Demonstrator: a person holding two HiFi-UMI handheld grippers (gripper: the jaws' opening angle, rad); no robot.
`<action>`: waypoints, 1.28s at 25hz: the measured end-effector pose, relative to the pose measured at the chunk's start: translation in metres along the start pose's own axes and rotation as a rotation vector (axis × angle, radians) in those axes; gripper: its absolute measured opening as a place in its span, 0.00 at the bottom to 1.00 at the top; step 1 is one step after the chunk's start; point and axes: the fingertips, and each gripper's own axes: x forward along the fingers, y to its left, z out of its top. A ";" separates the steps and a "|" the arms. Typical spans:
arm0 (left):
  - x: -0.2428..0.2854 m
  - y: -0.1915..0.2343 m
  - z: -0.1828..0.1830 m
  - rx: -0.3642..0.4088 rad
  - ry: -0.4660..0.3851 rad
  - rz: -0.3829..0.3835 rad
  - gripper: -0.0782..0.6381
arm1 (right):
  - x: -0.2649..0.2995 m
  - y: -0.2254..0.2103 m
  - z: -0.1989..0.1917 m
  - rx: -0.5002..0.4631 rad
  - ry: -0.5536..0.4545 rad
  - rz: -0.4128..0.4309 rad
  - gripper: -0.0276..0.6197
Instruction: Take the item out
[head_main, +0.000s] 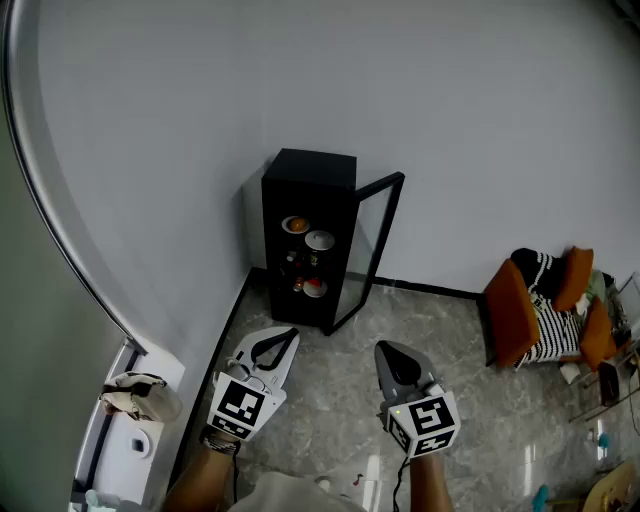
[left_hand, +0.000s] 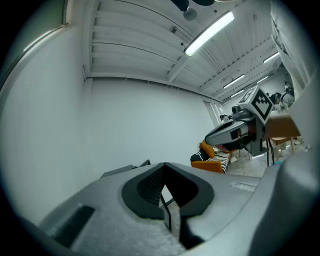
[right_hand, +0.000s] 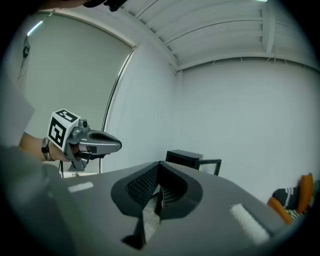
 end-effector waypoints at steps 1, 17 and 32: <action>0.001 -0.001 -0.001 0.002 0.002 0.000 0.12 | 0.000 -0.001 -0.002 -0.001 0.001 -0.002 0.05; 0.039 -0.017 -0.033 -0.023 0.083 0.055 0.12 | 0.019 -0.044 -0.031 0.097 0.000 0.081 0.05; 0.188 0.120 -0.073 -0.051 0.062 0.083 0.12 | 0.208 -0.128 -0.017 0.094 -0.009 0.137 0.05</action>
